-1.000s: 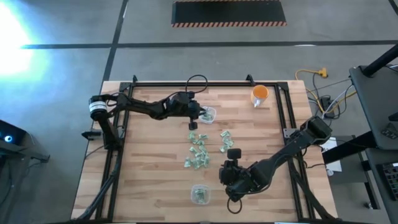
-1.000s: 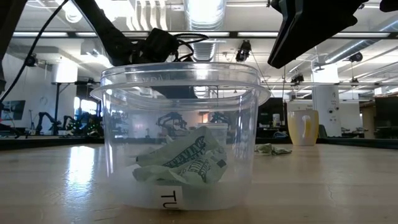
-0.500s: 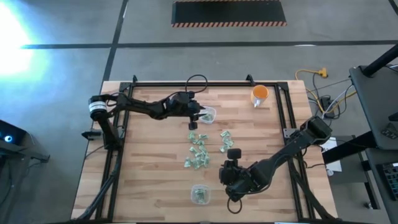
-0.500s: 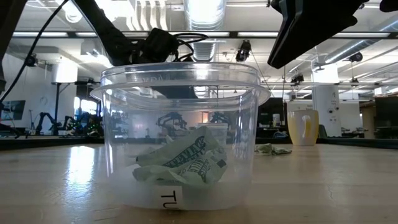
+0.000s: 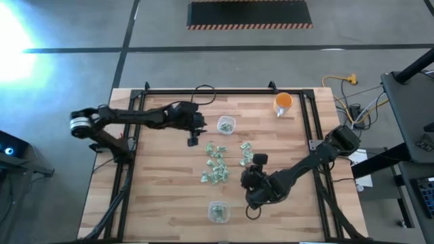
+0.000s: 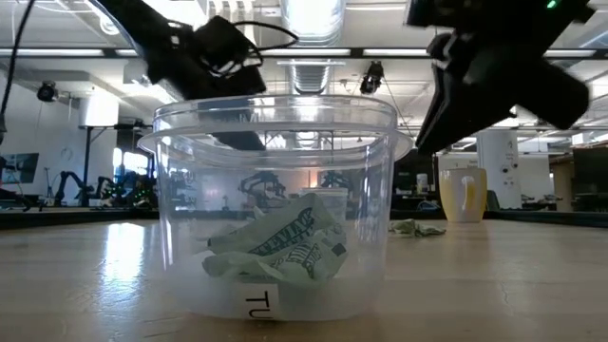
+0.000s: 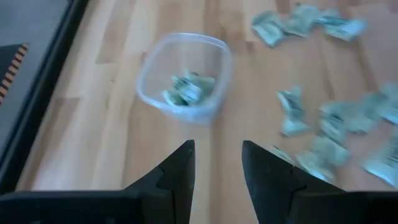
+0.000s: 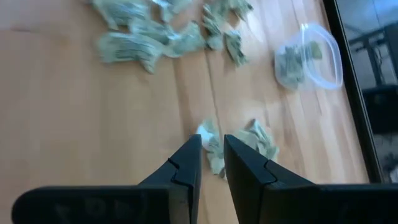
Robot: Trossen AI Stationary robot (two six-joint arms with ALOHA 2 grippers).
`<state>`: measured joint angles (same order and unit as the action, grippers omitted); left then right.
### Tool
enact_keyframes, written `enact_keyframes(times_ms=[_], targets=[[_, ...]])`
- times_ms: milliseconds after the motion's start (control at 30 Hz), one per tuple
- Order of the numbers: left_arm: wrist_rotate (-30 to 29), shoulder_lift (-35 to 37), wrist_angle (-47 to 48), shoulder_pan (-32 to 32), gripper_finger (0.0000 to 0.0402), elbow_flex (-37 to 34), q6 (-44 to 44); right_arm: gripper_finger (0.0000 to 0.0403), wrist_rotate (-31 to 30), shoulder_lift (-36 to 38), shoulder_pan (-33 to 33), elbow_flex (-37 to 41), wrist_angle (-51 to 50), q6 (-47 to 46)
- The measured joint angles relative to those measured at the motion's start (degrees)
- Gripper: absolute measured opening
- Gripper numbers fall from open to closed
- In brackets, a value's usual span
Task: Pick and place items into bin
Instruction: Put the stevia packet into the bottom transparent bin
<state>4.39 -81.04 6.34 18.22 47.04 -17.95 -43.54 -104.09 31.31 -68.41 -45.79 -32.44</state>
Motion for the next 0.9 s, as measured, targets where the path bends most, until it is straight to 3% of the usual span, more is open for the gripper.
enact_keyframes(times_ms=[367, 567, 900], targets=[[0.58, 14.54, -4.49, -3.29, 0.0116, -14.50, 2.58, 0.0059, 3.53, 0.00, -5.05, 7.68, 9.96, 4.64], [0.41, 20.09, -3.75, -3.26, 0.0116, -18.10, 2.33, 0.0061, 7.73, 0.72, -7.49, 11.23, 18.01, 9.30], [0.34, 24.58, -4.41, -3.26, 0.0116, -18.55, 2.48, 0.0142, 9.97, 0.94, -9.80, 13.65, 20.50, 9.32]])
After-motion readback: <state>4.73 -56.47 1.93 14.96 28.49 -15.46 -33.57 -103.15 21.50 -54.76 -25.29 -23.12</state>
